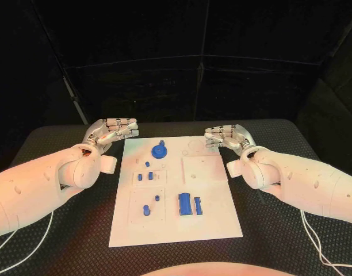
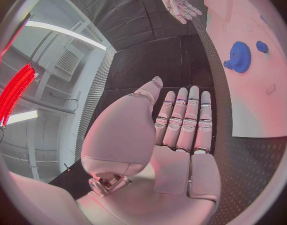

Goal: Assemble the parts on the task board

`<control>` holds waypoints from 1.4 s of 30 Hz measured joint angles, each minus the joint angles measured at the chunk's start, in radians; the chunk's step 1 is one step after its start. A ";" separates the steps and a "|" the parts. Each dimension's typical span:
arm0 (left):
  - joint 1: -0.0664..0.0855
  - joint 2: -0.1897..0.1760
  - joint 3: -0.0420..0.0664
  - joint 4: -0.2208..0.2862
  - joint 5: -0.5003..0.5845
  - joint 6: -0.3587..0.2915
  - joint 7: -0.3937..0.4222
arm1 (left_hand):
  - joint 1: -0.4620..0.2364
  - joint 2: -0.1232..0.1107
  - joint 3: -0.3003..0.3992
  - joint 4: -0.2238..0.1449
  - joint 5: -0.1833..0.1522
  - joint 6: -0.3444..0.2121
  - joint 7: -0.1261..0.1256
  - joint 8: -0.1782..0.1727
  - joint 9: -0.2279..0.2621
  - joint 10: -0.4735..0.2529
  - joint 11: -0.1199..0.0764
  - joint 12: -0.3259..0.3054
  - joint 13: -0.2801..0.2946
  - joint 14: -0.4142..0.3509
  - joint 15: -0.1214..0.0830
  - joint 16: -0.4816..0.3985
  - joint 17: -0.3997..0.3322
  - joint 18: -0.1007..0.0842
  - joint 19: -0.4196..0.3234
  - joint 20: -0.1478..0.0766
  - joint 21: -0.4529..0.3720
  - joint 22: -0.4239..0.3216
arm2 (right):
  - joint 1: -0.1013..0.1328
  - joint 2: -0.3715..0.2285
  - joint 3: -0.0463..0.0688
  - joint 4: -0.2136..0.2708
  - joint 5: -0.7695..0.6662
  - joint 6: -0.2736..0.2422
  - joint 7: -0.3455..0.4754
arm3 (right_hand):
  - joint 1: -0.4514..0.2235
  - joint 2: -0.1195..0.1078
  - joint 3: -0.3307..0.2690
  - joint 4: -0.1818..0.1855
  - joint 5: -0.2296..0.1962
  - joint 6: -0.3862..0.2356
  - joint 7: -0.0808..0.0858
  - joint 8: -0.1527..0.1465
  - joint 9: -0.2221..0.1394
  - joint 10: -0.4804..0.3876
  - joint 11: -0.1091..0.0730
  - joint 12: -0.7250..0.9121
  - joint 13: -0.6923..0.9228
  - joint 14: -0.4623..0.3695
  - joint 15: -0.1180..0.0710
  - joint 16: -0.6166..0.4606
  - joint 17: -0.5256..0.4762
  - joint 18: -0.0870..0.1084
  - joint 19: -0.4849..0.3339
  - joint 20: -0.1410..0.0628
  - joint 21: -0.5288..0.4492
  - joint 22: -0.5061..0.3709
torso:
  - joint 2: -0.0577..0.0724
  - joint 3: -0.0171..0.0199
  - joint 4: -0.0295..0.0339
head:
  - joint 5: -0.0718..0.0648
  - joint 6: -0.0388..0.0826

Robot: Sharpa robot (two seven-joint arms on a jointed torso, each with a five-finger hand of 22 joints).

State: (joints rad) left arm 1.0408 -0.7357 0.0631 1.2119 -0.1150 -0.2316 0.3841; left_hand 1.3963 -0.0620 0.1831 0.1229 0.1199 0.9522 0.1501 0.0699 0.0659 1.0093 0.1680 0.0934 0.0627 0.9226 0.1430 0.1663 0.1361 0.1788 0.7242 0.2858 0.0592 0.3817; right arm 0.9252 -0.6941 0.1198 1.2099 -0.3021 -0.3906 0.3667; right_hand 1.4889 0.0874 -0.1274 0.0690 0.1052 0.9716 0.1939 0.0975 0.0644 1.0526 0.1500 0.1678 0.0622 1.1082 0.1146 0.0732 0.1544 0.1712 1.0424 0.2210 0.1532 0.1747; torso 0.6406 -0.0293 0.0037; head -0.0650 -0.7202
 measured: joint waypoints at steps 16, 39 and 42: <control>0.000 -0.013 -0.025 0.118 0.020 -0.098 0.012 | -0.590 0.057 -0.087 -0.093 -0.090 -0.405 -0.073 -0.057 -0.059 -0.430 -0.070 -0.082 -0.056 -0.386 -0.085 -0.100 -0.098 -0.055 -0.308 -0.121 -0.046 -0.173 | 0.059 -0.039 -0.064 0.166 0.075 -0.086 0.026 | -0.630 -0.077 0.094 -0.064 -0.087 -0.402 -0.080 -0.083 -0.057 -0.434 -0.079 -0.096 -0.055 -0.457 -0.091 -0.061 -0.104 -0.041 -0.428 -0.093 -0.095 -0.081 | -0.045 0.0140 -0.0012 | 0.039 0.075; 0.007 -0.044 -0.064 0.356 0.106 -0.503 0.104 | -1.090 0.062 -0.175 -0.121 -0.116 -0.745 -0.149 -0.066 -0.065 -0.789 -0.166 -0.090 -0.061 -0.718 -0.142 -0.159 -0.134 -0.157 -0.564 -0.269 -0.054 -0.334 | 0.123 -0.086 -0.120 0.357 0.287 -0.357 0.131 | -1.160 -0.087 0.121 -0.069 -0.099 -0.754 -0.189 -0.094 -0.063 -0.815 -0.149 -0.161 -0.061 -0.859 -0.114 -0.068 -0.152 -0.149 -0.807 -0.213 -0.146 -0.172 | -0.096 0.0291 -0.0038 | 0.065 0.120; 0.007 -0.044 -0.064 0.356 0.109 -0.512 0.107 | -1.124 0.062 -0.177 -0.123 -0.116 -0.768 -0.149 -0.066 -0.065 -0.814 -0.167 -0.090 -0.061 -0.742 -0.142 -0.159 -0.134 -0.157 -0.581 -0.277 -0.054 -0.352 | 0.123 -0.086 -0.120 0.357 0.292 -0.362 0.133 | -1.199 -0.087 0.121 -0.069 -0.099 -0.779 -0.192 -0.094 -0.063 -0.844 -0.150 -0.161 -0.061 -0.888 -0.114 -0.068 -0.152 -0.149 -0.835 -0.216 -0.146 -0.172 | -0.096 0.0292 -0.0038 | 0.065 0.120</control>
State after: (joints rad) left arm 1.0476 -0.7798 -0.0009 1.5677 -0.0061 -0.7436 0.4914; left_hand 0.2718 0.0002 0.0058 -0.0002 0.0038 0.1840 0.0006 0.0041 0.0012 0.1958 0.0015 0.0038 0.0014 0.1806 0.0012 0.0069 0.0016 0.0215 0.1428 0.0089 0.0057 0.0296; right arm 1.0479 -0.7799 -0.0006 1.5672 -0.0103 -0.7527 0.4996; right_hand 0.2900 0.0005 -0.0060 -0.0003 0.0064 0.1922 0.0023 0.0039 0.0015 0.2085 0.0001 0.0073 0.0013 0.2198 0.0006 0.0047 0.0022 0.0222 0.2071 0.0050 0.0067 0.0026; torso 0.5444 -0.0001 -0.0001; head 0.0003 -0.5999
